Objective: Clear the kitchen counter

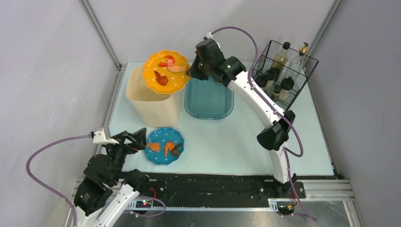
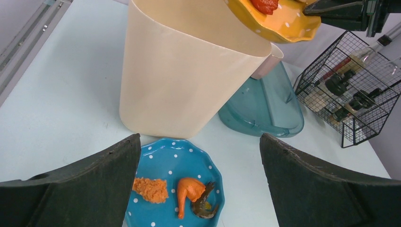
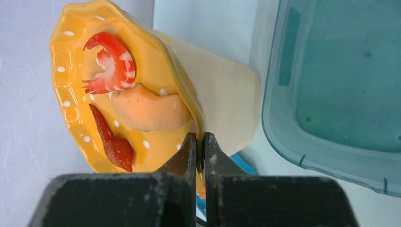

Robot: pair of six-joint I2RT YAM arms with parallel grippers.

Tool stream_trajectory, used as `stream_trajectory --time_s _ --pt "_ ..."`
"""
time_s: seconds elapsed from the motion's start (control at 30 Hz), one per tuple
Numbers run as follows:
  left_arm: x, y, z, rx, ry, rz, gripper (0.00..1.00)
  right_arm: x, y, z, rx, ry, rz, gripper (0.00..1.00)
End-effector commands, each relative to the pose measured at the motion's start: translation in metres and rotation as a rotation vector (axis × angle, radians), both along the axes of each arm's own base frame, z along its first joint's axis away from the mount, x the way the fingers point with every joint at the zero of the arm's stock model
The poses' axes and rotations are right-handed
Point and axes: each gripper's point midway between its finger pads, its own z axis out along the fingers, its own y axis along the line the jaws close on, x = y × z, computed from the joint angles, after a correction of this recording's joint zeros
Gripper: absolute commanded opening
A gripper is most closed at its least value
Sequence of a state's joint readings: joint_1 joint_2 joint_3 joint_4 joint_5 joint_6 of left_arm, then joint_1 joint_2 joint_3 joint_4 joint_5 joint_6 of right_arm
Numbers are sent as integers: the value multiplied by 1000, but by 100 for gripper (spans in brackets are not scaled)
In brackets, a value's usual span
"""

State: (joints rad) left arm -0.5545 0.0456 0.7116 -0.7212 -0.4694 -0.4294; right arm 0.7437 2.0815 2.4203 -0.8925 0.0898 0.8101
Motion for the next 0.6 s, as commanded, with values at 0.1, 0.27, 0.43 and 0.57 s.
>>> stream_trajectory --time_s 0.1,0.27,0.43,0.57 --pt "1 3 1 -16 -3 19 100 17 20 123 313 -296 -88 0" --pt "1 3 1 -16 -3 20 100 20 30 130 312 -361 -134 0" --pt "1 3 0 -15 -3 22 100 26 38 132 309 -414 -175 0" --pt "1 3 0 -16 -3 24 100 27 48 135 278 -485 -180 0"
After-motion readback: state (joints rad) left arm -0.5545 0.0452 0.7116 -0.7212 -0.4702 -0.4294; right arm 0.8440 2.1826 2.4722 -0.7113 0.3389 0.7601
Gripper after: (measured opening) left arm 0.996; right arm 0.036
